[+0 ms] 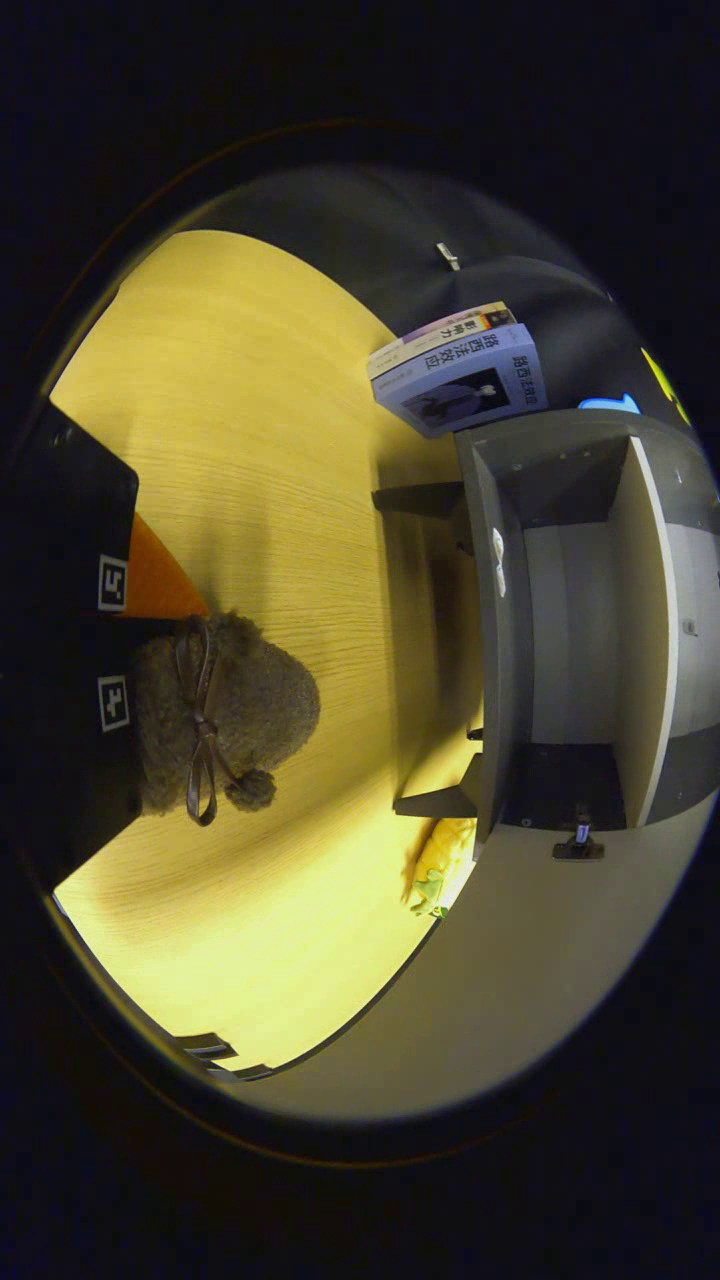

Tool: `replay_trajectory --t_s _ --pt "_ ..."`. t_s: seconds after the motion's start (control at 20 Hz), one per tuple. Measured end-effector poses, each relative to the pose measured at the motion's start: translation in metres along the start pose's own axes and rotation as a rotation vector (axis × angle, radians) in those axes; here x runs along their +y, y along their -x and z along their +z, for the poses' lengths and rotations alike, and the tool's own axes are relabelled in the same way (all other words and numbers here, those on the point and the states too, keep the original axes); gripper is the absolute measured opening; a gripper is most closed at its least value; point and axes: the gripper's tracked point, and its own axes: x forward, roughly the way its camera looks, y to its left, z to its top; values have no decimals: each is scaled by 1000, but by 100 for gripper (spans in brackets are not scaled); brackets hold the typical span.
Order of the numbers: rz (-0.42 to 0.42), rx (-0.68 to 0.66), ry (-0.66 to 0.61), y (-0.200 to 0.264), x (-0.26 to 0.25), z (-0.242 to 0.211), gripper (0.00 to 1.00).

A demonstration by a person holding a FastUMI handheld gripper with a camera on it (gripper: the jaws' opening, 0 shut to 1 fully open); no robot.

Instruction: Open the shoe cabinet door, grab the shoes and put them into the shoe cabinet, then close the shoe cabinet door.

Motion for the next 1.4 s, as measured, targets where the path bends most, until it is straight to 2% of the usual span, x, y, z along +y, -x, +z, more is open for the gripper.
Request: replay_trajectory --t_s 0.5,0.9,1.2,1.4 --pt "93 -11 -36 87 -2 68 9" --pt "113 -74 -8 159 -5 160 9" --pt "139 -104 -13 169 13 259 9" --pt "149 -145 -38 147 30 336 9"
